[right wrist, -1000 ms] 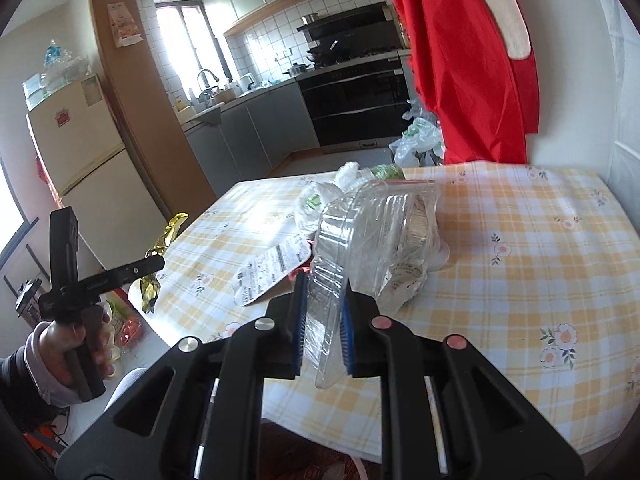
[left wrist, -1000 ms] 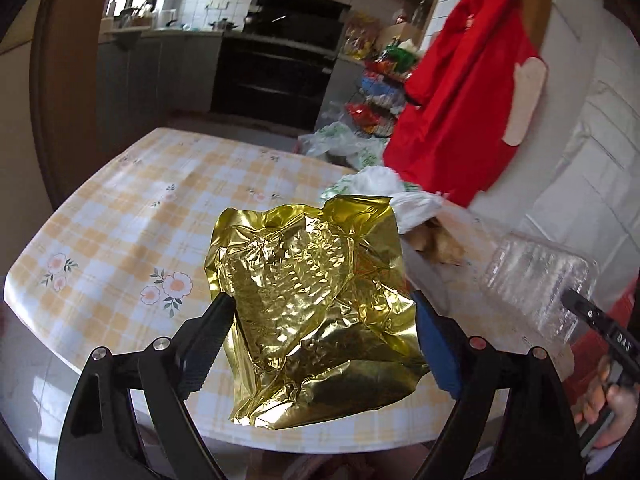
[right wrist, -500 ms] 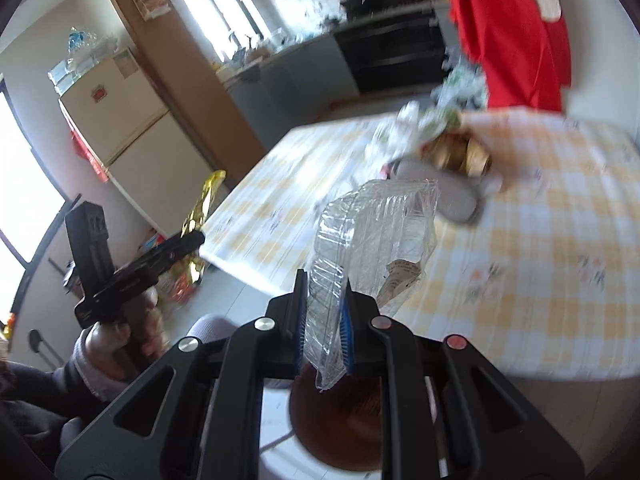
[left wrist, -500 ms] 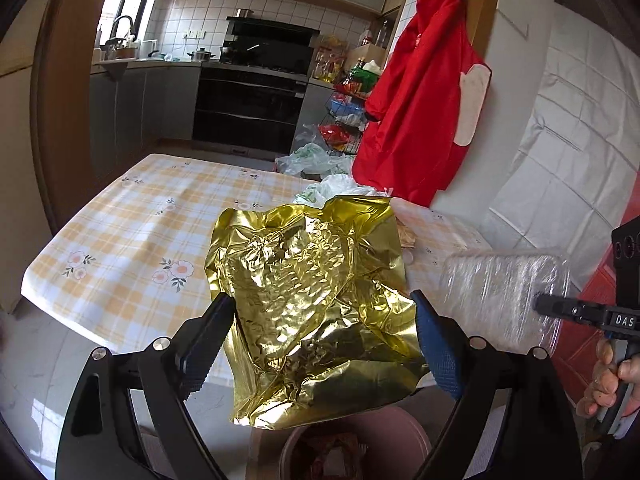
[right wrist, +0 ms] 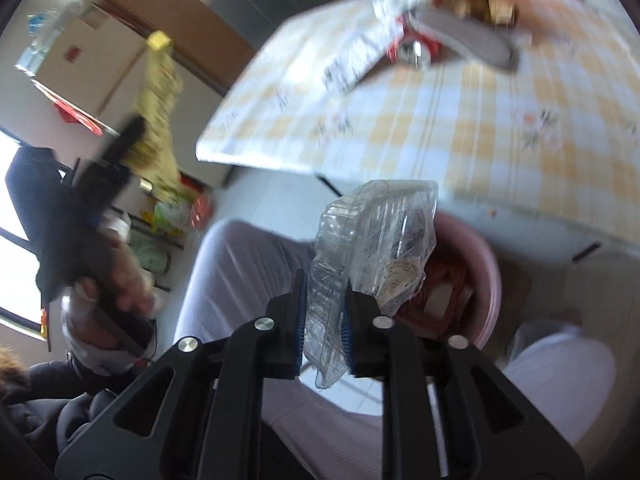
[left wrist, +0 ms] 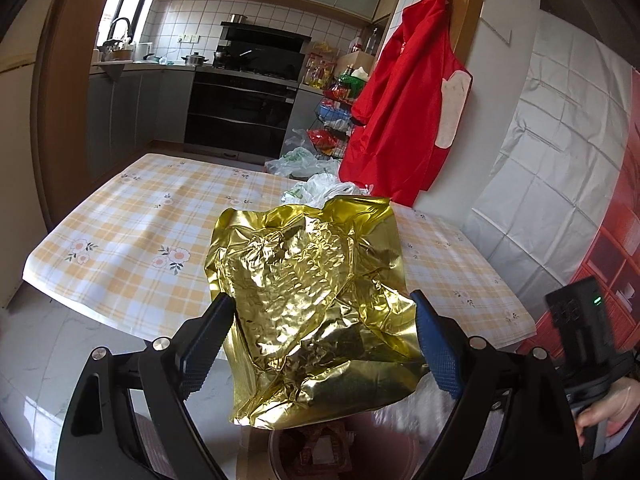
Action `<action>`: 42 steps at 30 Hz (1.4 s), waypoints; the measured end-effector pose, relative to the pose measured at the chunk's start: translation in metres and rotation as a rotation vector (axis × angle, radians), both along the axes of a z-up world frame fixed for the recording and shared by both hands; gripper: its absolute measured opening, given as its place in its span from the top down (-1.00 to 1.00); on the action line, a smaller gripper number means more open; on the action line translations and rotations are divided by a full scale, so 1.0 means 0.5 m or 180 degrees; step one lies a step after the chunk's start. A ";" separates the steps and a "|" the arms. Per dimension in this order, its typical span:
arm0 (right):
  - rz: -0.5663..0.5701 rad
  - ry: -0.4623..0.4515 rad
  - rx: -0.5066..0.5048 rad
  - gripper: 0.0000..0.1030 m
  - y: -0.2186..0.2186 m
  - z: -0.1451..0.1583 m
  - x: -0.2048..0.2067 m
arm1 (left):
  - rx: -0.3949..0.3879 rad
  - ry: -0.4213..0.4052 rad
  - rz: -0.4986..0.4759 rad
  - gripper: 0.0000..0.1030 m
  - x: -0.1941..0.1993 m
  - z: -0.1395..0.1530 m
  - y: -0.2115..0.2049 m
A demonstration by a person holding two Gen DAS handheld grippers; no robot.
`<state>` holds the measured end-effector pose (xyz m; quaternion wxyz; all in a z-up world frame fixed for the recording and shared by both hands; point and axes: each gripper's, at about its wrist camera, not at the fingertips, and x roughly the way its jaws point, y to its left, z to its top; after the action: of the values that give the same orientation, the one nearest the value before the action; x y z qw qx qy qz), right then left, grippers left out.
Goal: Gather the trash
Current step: 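Lower the plastic box into the pink bin and open the right tool while the left holds the foil, then drop the gold foil packet into the pink bin, opening the left tool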
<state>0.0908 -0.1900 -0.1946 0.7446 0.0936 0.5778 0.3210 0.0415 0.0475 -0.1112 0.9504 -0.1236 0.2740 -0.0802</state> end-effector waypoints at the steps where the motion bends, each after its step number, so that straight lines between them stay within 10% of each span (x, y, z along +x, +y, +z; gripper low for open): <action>1: -0.0005 0.0053 -0.0045 0.24 0.005 -0.012 0.002 | 0.0004 -0.0009 -0.0004 -0.66 -0.002 0.001 -0.001; 11: -0.0423 -0.0489 -0.0419 -0.83 -0.022 0.014 0.024 | 0.0010 0.0096 -0.0016 -0.66 0.009 -0.020 -0.005; 21: -0.1483 -0.1825 -0.0483 -0.89 -0.140 0.115 -0.005 | 0.0072 0.0262 -0.0159 -0.66 0.032 -0.045 -0.045; 42: -0.2026 -0.1884 -0.0372 -0.89 -0.238 0.082 -0.001 | 0.0188 0.0446 -0.0513 -0.86 0.066 -0.078 -0.136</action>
<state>0.0904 -0.3089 -0.1536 0.9439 0.1286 0.2990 0.0553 0.0746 -0.0206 -0.1501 0.9226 -0.0784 0.3511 -0.1394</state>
